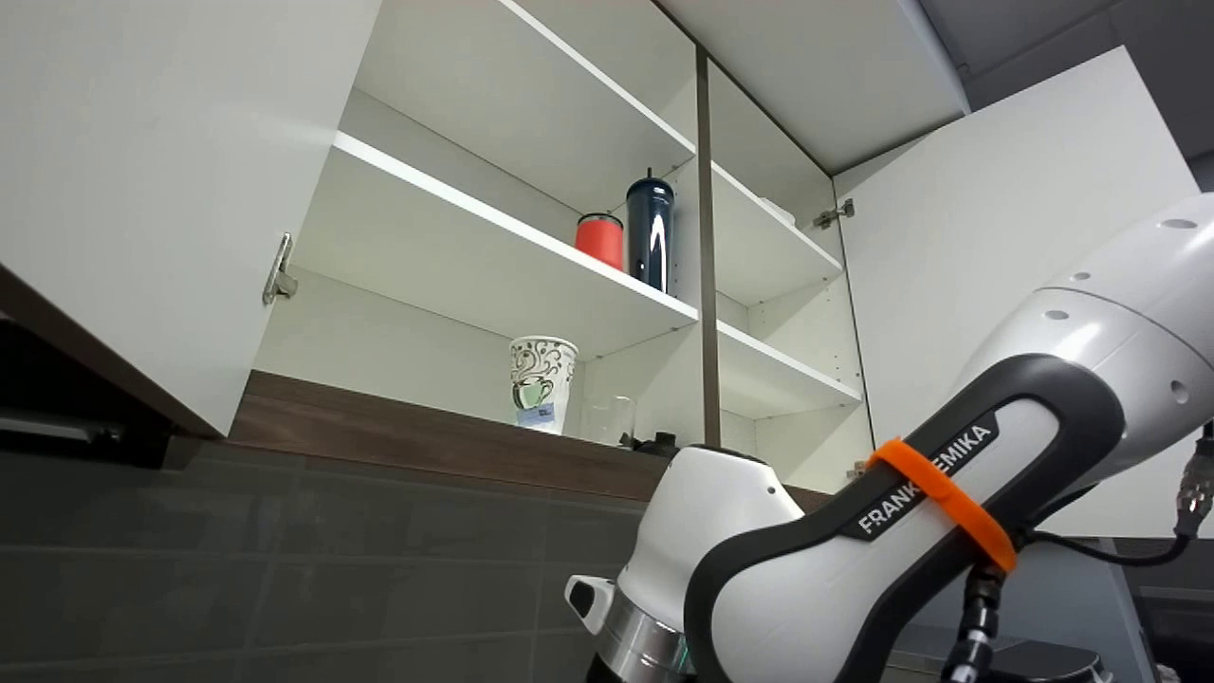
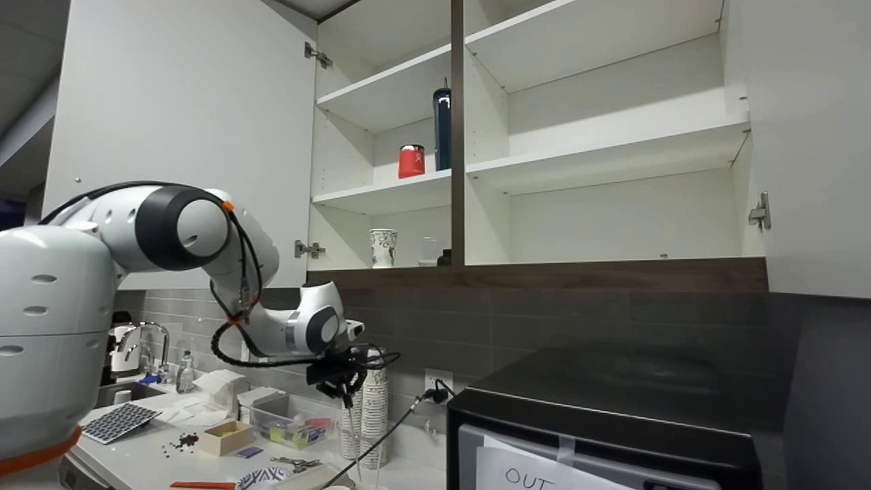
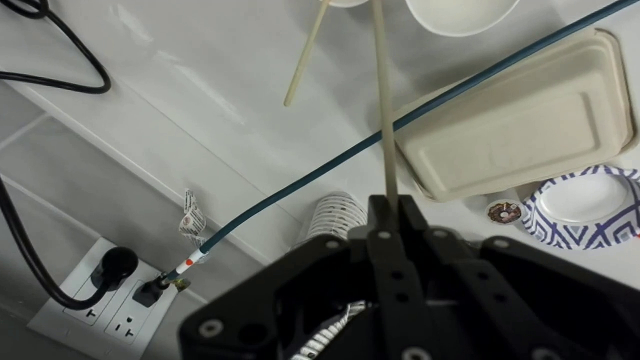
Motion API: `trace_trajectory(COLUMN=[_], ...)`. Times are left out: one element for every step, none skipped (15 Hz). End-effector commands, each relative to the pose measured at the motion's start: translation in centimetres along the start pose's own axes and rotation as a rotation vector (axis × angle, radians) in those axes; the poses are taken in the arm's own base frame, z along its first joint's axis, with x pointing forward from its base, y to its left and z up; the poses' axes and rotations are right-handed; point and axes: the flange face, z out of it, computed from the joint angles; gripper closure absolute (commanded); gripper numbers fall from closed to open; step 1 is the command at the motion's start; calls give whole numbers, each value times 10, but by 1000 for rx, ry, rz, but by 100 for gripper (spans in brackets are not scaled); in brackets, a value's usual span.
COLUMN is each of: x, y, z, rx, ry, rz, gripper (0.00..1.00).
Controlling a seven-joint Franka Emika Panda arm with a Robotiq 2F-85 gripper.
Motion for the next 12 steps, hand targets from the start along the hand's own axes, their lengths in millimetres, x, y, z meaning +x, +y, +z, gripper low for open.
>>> trace_trajectory(x=[-7, -8, -11, -13, -14, -17, -18, -19, -21, -21, -22, -23], y=[9, 11, 14, 17, 18, 20, 21, 21, 22, 22, 23, 23], z=[33, 40, 47, 53, 58, 63, 67, 71, 76, 80, 82, 84], rx=[13, 10, 7, 2, 5, 3, 7, 20, 34, 42, 48, 52], ry=[14, 13, 12, 17, 20, 19, 21, 22, 17, 16, 14, 11], rz=[-3, -5, -5, -5, 1, 3, 4, 8, 17, 27, 32, 39], gripper=[98, 98, 98, 98, 98, 98, 98, 98, 94, 68, 68, 61])
